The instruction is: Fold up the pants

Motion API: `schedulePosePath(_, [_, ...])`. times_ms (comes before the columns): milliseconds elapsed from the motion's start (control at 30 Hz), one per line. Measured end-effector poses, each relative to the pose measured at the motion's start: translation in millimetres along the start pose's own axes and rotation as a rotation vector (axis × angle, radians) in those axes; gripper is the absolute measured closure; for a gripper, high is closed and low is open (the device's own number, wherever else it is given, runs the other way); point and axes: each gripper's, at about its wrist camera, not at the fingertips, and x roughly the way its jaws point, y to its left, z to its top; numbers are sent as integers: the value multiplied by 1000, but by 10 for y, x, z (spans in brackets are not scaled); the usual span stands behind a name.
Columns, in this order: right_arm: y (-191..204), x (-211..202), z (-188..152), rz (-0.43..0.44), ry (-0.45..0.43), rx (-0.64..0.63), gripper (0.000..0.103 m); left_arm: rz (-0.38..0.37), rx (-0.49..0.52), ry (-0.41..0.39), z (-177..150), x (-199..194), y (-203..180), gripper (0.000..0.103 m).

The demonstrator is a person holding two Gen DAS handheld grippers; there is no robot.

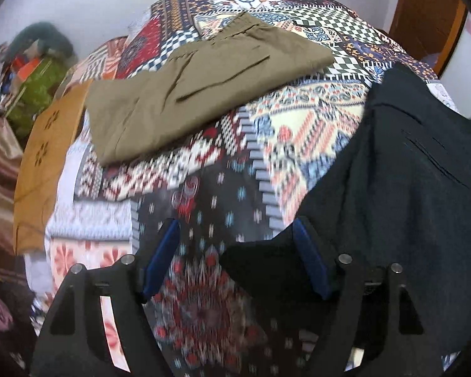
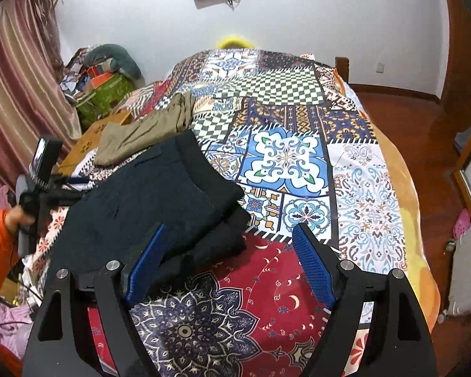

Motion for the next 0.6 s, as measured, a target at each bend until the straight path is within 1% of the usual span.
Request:
schedulePosePath(167, [121,-88,-35,26,-11,-23,25,-23,-54,7,-303,-168,41,29])
schedulePosePath(367, [287,-125,-106,59,-10,-53,24,-53,-105,-11,-570,-399,-90,29])
schedulePosePath(500, [364,-117,-140,72,-7,-73,24,-69,-85,-42,-657,-561,-276,29])
schedulePosePath(600, [403,-96,-172,74,-1,-88,24,-84,-51,-68,-637,-658,-441,29])
